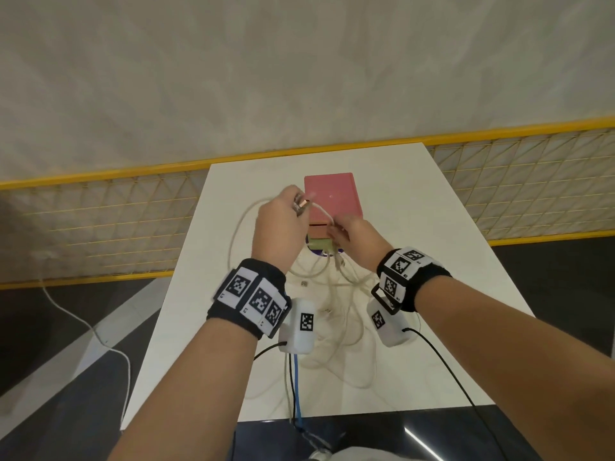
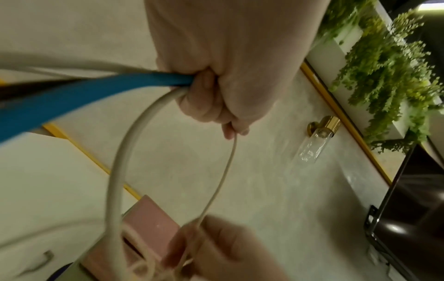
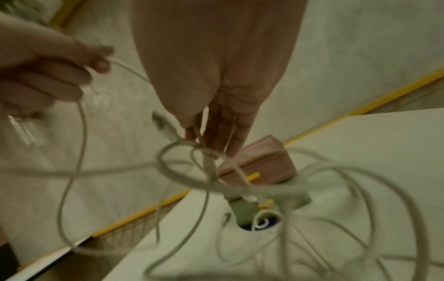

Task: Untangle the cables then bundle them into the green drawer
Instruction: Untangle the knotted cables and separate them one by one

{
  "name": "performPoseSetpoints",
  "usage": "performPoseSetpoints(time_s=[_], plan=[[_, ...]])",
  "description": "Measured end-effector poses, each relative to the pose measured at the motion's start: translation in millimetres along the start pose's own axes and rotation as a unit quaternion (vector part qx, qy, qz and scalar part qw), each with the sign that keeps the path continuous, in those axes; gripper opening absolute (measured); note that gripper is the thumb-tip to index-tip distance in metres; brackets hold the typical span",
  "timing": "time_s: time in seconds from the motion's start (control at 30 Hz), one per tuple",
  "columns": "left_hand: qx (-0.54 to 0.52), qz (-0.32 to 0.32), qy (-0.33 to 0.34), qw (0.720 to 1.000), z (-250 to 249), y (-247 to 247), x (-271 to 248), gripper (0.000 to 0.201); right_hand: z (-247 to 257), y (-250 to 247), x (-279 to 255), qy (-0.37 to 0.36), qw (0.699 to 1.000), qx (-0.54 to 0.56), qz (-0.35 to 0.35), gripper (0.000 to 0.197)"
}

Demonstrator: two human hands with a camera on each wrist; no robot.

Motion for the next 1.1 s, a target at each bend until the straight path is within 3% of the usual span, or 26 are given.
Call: performPoseSetpoints(time_s=[0.1,0.27,0.33,0.43,0.47,0.57,0.63,0.7,0.73,0.8,0.83,0.9,0.97,1.0,1.03,1.1], plan=[[-0.058,-0.053,-0.014,0.997,-1,-14,4,0.025,-19,9,-10,0.042,0.999,-0.015,0.031,0.02],[-0.053,-0.004,-0.024,0.998,4,-3,1,0.023,-29,8,-2,0.07,0.997,-0.014,0.012,0.023],[-0.044,0.004,-0.025,0.999,7,-1,0,0.018,-28,-1,3,0.076,0.996,-0.012,-0.038,0.016],[-0.042,0.046,-0.001,0.998,6,3,-1,0.021,-8,-21,1,0.042,0.993,0.047,-0.098,0.054],[-0.044,0.071,0.011,0.996,3,5,-2,0.022,5,-27,-3,0.011,0.994,0.071,-0.087,0.052],[-0.085,0.114,0.031,0.989,-9,1,-9,0.016,43,-38,-24,-0.058,0.99,0.128,0.029,0.023],[-0.138,0.086,0.022,0.986,-14,-10,-12,0.014,53,-43,-46,-0.058,0.988,0.109,0.095,0.03],[-0.183,0.044,0.01,0.982,-14,-21,-12,0.014,55,-40,-78,-0.059,0.976,0.019,0.207,0.016],[-0.199,0.03,0.006,0.98,-14,-24,-13,0.011,56,-35,-96,-0.069,0.954,-0.05,0.287,0.017],[-0.226,0.027,0.003,0.974,-16,-28,-15,0.006,52,-27,-129,-0.045,0.895,-0.144,0.42,0.048],[-0.237,0.038,0.006,0.971,-19,-27,-16,0.008,52,-27,-135,-0.029,0.888,-0.157,0.432,0.064],[-0.255,0.072,0.018,0.964,-27,-25,-21,0.014,59,-38,-125,-0.032,0.926,-0.16,0.34,0.07],[-0.283,0.108,0.036,0.952,-39,-24,-28,0.015,66,-52,-105,-0.068,0.972,-0.144,0.172,0.044],[-0.299,0.124,0.041,0.945,-44,-24,-32,0.015,70,-55,-97,-0.09,0.981,-0.123,0.122,0.037],[-0.315,0.137,0.042,0.938,-48,-24,-35,0.015,72,-52,-92,-0.102,0.984,-0.095,0.112,0.045],[-0.336,0.149,0.046,0.929,-55,-26,-39,0.015,78,-33,-89,-0.094,0.978,-0.046,0.182,0.062]])
Point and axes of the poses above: each hand's wrist, its own x-axis towards the middle knuckle, its own y-axis out of the palm, z = x × y, the point moved 5 cm from there along x, towards the middle knuckle
